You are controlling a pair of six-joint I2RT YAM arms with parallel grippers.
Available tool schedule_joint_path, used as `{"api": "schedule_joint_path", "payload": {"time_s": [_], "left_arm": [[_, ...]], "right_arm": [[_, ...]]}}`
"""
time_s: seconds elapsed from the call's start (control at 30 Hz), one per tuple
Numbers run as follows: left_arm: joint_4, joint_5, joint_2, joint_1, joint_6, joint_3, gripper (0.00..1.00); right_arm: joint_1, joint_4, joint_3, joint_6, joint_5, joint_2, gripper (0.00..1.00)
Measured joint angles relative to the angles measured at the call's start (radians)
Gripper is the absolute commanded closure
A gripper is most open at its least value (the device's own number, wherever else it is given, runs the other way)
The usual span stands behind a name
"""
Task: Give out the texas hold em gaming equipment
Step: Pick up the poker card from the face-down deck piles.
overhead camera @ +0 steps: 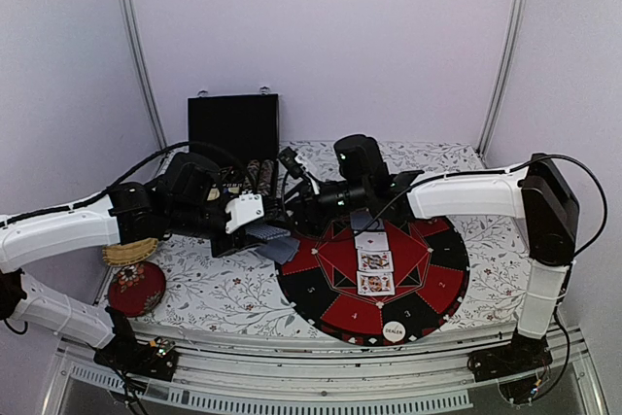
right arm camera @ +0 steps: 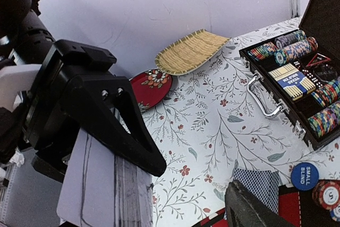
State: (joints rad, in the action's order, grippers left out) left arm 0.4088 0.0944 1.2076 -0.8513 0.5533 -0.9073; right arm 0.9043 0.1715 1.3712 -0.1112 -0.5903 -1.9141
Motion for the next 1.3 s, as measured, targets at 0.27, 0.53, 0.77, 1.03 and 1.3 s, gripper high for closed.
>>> {"api": "schedule_joint_path", "payload": {"time_s": [0.27, 0.53, 0.77, 1.03, 1.3], "left_arm": [[-0.004, -0.002, 0.0, 0.0, 0.0, 0.0, 0.56], [-0.003, -0.005, 0.0, 0.0, 0.0, 0.0, 0.56], [-0.003, -0.006, 0.001, 0.0, 0.0, 0.0, 0.56], [-0.003, -0.005, 0.001, 0.0, 0.0, 0.0, 0.56], [-0.003, -0.006, 0.001, 0.0, 0.0, 0.0, 0.56]], "right_arm": [[0.001, -0.069, -0.015, 0.026, 0.052, 0.08, 0.49], [0.002, -0.127, -0.018, 0.039, 0.057, 0.11, 0.67], [0.002, -0.175, -0.023, 0.044, 0.061, 0.137, 0.64], [0.001, -0.214, -0.023, 0.049, 0.068, 0.166, 0.79], [0.001, -0.261, -0.027, 0.053, 0.092, 0.192, 0.91]]}}
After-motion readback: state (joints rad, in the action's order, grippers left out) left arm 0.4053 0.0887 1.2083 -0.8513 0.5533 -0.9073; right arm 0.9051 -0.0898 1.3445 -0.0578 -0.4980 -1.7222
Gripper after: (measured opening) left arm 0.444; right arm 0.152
